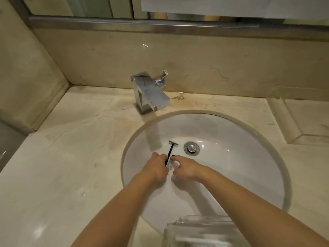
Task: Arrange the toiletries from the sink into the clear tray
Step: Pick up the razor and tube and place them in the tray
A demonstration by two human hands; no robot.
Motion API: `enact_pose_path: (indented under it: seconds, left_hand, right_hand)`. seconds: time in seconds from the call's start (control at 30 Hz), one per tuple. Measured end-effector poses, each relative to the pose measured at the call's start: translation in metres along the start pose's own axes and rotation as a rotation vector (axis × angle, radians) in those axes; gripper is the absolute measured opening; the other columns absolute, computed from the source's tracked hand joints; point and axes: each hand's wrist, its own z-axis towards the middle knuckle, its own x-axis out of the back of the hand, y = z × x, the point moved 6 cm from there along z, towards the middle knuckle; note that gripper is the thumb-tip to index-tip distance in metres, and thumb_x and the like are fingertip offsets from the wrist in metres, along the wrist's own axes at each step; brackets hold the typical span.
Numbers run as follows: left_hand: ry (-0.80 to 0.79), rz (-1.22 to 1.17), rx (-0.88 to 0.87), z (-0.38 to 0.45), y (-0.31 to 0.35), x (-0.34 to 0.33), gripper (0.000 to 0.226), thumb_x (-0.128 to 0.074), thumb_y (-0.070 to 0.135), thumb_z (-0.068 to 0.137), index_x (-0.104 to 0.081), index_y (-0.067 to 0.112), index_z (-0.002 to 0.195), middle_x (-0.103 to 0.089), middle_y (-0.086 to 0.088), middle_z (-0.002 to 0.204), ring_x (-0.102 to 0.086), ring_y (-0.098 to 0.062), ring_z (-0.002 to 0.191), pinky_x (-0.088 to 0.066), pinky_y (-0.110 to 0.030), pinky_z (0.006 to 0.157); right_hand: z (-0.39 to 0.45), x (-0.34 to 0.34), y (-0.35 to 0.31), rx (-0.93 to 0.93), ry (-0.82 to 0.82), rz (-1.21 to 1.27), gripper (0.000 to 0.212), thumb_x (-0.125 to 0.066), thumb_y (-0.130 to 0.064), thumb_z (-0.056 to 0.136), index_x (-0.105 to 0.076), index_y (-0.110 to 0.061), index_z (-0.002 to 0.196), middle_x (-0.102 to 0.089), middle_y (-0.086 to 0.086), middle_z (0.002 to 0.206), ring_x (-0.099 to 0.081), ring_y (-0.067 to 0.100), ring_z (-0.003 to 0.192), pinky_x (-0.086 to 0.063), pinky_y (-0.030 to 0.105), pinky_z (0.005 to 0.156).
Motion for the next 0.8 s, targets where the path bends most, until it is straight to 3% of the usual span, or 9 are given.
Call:
enact_pose_path:
  seconds: [0.1, 0.17, 0.33, 0.47, 0.57, 0.7, 0.8]
  left_hand:
    - [-0.011, 0.077, -0.019, 0.01, 0.004, -0.005, 0.038, -0.051, 0.019, 0.084, -0.053, 0.017, 0.122, -0.04, -0.006, 0.122, -0.055, -0.028, 0.104, -0.048, -0.042, 0.096]
    - [0.016, 0.165, -0.04, 0.014, 0.004, -0.005, 0.043, -0.055, 0.019, 0.084, -0.05, 0.016, 0.126, -0.041, -0.006, 0.122, -0.052, -0.028, 0.107, -0.049, -0.042, 0.093]
    - [0.084, 0.508, -0.146, 0.014, 0.018, -0.007, 0.041, -0.064, 0.015, 0.082, -0.05, 0.011, 0.12, -0.049, -0.007, 0.118, -0.052, -0.027, 0.106, -0.046, -0.035, 0.082]
    - [0.13, 0.567, -0.12, 0.019, 0.029, -0.007, 0.036, -0.054, 0.007, 0.087, -0.049, 0.008, 0.123, -0.053, -0.012, 0.122, -0.053, -0.031, 0.111, -0.046, -0.038, 0.084]
    - [0.157, 0.544, -0.076, 0.018, 0.032, -0.009, 0.036, -0.051, 0.004, 0.088, -0.046, 0.008, 0.123, -0.055, -0.014, 0.122, -0.053, -0.032, 0.113, -0.045, -0.037, 0.084]
    - [0.141, 0.344, 0.061, 0.009, 0.025, -0.006, 0.027, -0.05, 0.009, 0.086, -0.05, 0.01, 0.113, -0.059, -0.01, 0.112, -0.057, -0.03, 0.103, -0.04, -0.034, 0.073]
    - [0.069, 0.055, 0.168, 0.003, 0.017, -0.004, 0.018, -0.052, 0.013, 0.082, -0.062, 0.008, 0.097, -0.061, -0.01, 0.093, -0.058, -0.029, 0.083, -0.042, -0.03, 0.066]
  right_hand:
    - [0.009, 0.003, -0.012, 0.074, 0.017, -0.037, 0.04, -0.048, -0.009, 0.088, -0.054, -0.011, 0.128, -0.061, 0.014, 0.126, -0.056, 0.034, 0.117, -0.046, 0.04, 0.097]
    - [0.015, 0.006, -0.009, 0.06, 0.029, -0.028, 0.038, -0.046, -0.007, 0.089, -0.055, -0.007, 0.126, -0.061, 0.015, 0.126, -0.055, 0.033, 0.117, -0.044, 0.042, 0.1]
    - [0.033, 0.002, 0.018, -0.059, 0.064, -0.162, 0.025, -0.051, -0.021, 0.087, -0.054, -0.019, 0.112, -0.063, 0.007, 0.118, -0.059, 0.027, 0.106, -0.049, 0.036, 0.089]
    - [0.03, 0.001, 0.033, -0.103, 0.075, -0.194, 0.024, -0.057, -0.012, 0.083, -0.054, -0.017, 0.106, -0.063, 0.008, 0.116, -0.059, 0.027, 0.105, -0.047, 0.035, 0.083]
    - [0.025, 0.007, 0.044, -0.103, 0.084, -0.157, 0.025, -0.051, -0.009, 0.086, -0.048, -0.015, 0.11, -0.059, 0.011, 0.111, -0.055, 0.027, 0.096, -0.043, 0.033, 0.075]
    - [0.015, 0.023, 0.058, -0.105, 0.123, 0.044, 0.03, -0.055, -0.009, 0.083, -0.044, -0.018, 0.109, -0.052, 0.007, 0.098, -0.055, 0.027, 0.084, -0.045, 0.031, 0.065]
    - [0.002, 0.038, 0.062, -0.091, 0.229, 0.232, 0.013, -0.059, -0.009, 0.077, -0.054, -0.018, 0.085, -0.058, 0.006, 0.083, -0.059, 0.026, 0.071, -0.047, 0.032, 0.065]
